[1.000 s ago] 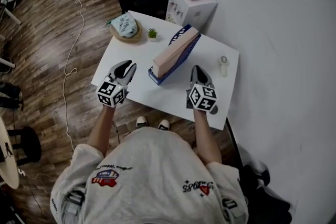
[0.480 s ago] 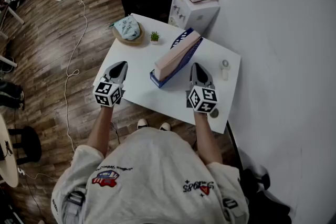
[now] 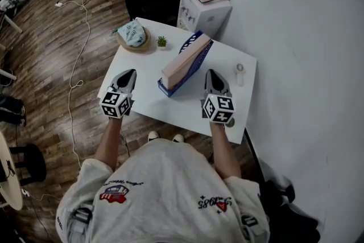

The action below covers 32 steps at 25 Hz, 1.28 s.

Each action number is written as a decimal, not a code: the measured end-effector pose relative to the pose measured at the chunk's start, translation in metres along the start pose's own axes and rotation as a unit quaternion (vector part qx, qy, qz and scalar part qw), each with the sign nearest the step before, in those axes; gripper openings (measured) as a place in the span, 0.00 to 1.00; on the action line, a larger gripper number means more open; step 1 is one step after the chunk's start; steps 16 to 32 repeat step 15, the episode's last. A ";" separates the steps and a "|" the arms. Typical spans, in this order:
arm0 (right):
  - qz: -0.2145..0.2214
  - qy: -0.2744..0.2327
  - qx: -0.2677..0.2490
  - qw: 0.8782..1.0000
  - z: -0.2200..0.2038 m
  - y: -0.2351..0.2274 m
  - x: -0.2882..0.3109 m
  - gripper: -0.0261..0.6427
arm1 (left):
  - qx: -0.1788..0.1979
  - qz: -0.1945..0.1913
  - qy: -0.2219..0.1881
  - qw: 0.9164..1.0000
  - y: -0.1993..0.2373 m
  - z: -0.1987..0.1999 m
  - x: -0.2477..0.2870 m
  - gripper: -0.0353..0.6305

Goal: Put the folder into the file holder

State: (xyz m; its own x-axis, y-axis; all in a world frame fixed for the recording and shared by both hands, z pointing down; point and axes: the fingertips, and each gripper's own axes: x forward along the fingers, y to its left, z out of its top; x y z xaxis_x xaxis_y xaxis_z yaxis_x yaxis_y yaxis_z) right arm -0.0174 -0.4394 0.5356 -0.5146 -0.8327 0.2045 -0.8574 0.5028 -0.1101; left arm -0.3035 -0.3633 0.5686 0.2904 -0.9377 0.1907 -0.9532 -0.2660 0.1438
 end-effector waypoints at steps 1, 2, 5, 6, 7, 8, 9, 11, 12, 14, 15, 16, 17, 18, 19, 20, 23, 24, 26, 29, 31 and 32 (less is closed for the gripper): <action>-0.001 0.000 -0.001 1.000 0.000 -0.001 -0.001 0.03 | 0.000 -0.002 0.001 1.000 -0.001 0.000 0.002 0.06; -0.002 0.000 -0.001 1.000 0.000 -0.002 -0.002 0.03 | -0.001 -0.004 0.002 1.000 -0.002 0.000 0.003 0.06; -0.007 0.000 -0.001 1.000 0.001 -0.006 -0.004 0.03 | -0.001 -0.010 0.005 1.000 -0.005 0.000 0.008 0.06; -0.008 0.000 -0.001 1.000 0.001 -0.007 -0.005 0.03 | -0.001 -0.011 0.006 1.000 -0.006 0.000 0.009 0.06; -0.009 0.000 -0.001 1.000 0.001 -0.009 -0.006 0.03 | -0.001 -0.013 0.006 1.000 -0.007 -0.001 0.010 0.06; -0.011 -0.001 -0.001 1.000 0.001 -0.010 -0.006 0.03 | 0.000 -0.014 0.007 1.000 -0.008 -0.001 0.011 0.06; -0.012 -0.001 0.000 1.000 0.002 -0.011 -0.007 0.03 | 0.000 -0.015 0.007 1.000 -0.008 -0.001 0.012 0.06; -0.015 -0.003 0.001 1.000 0.002 -0.013 -0.008 0.03 | 0.001 -0.014 0.006 1.000 -0.009 -0.001 0.013 0.06; -0.016 -0.003 0.001 1.000 0.001 -0.014 -0.008 0.03 | 0.001 -0.014 0.005 1.000 -0.009 -0.001 0.013 0.06; -0.017 -0.004 0.001 1.000 0.000 -0.015 -0.009 0.03 | 0.001 -0.015 0.005 1.000 -0.009 -0.001 0.014 0.06; -0.018 -0.004 0.001 1.000 0.000 -0.016 -0.009 0.03 | 0.001 -0.015 0.005 1.000 -0.009 -0.002 0.015 0.06; -0.018 -0.004 0.001 1.000 0.000 -0.016 -0.009 0.03 | 0.001 -0.015 0.005 1.000 -0.009 -0.002 0.015 0.06; -0.018 -0.004 0.001 1.000 0.000 -0.016 -0.009 0.03 | 0.001 -0.015 0.005 1.000 -0.009 -0.002 0.015 0.06; -0.018 -0.004 0.001 1.000 0.000 -0.016 -0.009 0.03 | 0.001 -0.015 0.005 1.000 -0.009 -0.002 0.015 0.06; -0.018 -0.004 0.001 1.000 0.000 -0.016 -0.009 0.03 | 0.001 -0.015 0.005 1.000 -0.009 -0.002 0.015 0.06; -0.018 -0.004 0.001 1.000 0.000 -0.016 -0.009 0.03 | 0.001 -0.015 0.005 1.000 -0.009 -0.002 0.015 0.06; -0.018 -0.004 0.001 1.000 0.000 -0.016 -0.009 0.03 | 0.001 -0.015 0.005 1.000 -0.009 -0.002 0.015 0.06; -0.018 -0.004 0.001 1.000 0.000 -0.016 -0.009 0.03 | 0.001 -0.015 0.005 1.000 -0.009 -0.002 0.015 0.06; -0.018 -0.004 0.001 1.000 0.000 -0.016 -0.009 0.03 | 0.001 -0.015 0.005 1.000 -0.009 -0.002 0.015 0.06; -0.018 -0.004 0.001 1.000 0.000 -0.016 -0.009 0.03 | 0.001 -0.015 0.005 1.000 -0.009 -0.002 0.015 0.06; -0.018 -0.004 0.001 1.000 0.000 -0.016 -0.009 0.03 | 0.001 -0.015 0.005 1.000 -0.009 -0.002 0.015 0.06; -0.018 -0.004 0.001 1.000 0.000 -0.016 -0.009 0.03 | 0.001 -0.015 0.005 1.000 -0.009 -0.002 0.015 0.06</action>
